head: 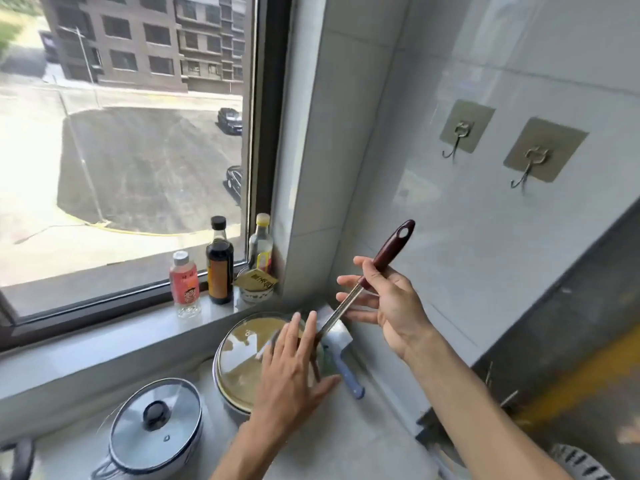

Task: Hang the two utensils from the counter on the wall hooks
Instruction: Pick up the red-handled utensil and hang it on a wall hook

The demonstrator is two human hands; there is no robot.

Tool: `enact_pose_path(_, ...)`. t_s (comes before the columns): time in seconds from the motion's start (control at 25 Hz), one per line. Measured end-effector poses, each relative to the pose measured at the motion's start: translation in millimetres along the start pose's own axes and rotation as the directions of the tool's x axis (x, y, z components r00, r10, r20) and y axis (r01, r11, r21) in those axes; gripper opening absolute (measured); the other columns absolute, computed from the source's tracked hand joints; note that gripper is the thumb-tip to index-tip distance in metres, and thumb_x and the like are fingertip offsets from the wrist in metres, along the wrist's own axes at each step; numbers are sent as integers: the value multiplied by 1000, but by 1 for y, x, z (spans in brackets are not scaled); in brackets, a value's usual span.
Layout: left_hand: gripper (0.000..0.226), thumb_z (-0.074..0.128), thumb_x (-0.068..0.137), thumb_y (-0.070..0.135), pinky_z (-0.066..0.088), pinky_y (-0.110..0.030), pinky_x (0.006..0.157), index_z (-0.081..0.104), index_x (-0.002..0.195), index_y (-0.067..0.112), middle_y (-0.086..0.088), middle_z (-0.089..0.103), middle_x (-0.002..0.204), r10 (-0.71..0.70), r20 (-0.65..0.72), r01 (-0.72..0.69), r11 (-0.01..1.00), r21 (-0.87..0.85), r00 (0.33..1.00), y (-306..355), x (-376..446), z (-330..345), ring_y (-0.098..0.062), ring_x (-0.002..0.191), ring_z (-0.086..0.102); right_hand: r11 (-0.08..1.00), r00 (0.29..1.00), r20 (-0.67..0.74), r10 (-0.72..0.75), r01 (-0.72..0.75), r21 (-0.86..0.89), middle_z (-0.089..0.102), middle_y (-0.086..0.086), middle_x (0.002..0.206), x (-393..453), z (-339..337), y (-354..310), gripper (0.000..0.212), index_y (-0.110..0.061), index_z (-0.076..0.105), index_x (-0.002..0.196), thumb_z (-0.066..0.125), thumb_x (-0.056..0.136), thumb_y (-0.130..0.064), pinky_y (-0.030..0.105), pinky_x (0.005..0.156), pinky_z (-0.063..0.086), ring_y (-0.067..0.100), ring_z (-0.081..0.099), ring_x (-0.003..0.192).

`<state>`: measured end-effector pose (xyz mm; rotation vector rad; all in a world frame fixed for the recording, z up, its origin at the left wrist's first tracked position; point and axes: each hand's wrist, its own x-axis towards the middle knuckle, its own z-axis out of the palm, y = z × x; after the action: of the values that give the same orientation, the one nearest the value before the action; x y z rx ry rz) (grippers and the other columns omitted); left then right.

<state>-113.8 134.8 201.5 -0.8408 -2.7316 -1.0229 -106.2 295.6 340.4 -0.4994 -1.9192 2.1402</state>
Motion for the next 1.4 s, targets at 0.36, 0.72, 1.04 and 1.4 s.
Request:
enact_pose_path(0.36, 110, 62, 72, 66, 31, -35, 112, -13, 148, 36, 0, 20, 160, 92, -77, -99, 992, -84, 993, 72, 141, 16, -22, 136, 34, 978, 992, -16, -127, 123, -169, 77, 6, 90, 89, -51, -104, 27, -18, 62, 107, 54, 92, -38, 42, 64, 62, 25, 75, 74)
enact_pose_path(0.72, 109, 62, 72, 67, 37, -38, 107, -7, 148, 33, 4, 28, 154, 59, -6, -59, 997, -53, 998, 76, 175, 44, -20, 129, 41, 982, 998, -35, -47, 39, -185, 74, 5, 94, 132, -71, -94, 23, -20, 60, 106, 49, 95, -37, 40, 67, 60, 25, 72, 78)
enact_pose_path(1.04, 92, 54, 84, 61, 26, -42, 117, -3, 150, 32, 0, 20, 160, 54, 4, -54, 996, -74, 999, 85, 178, 52, -19, 144, 22, 972, 995, -81, -66, 46, -232, 70, 10, 102, 143, -78, -84, 29, -13, 58, 115, 47, 97, -33, 31, 70, 53, 22, 67, 88)
enact_pose_path(1.4, 84, 50, 89, 56, 23, -38, 118, -1, 150, 31, -2, 22, 159, 69, -15, -70, 997, -43, 997, 80, 166, 38, -20, 145, 20, 957, 973, -200, -114, 53, -286, 72, 5, 99, 147, -80, -70, 14, -21, 61, 87, 52, 93, -30, 43, 91, 51, 24, 64, 99)
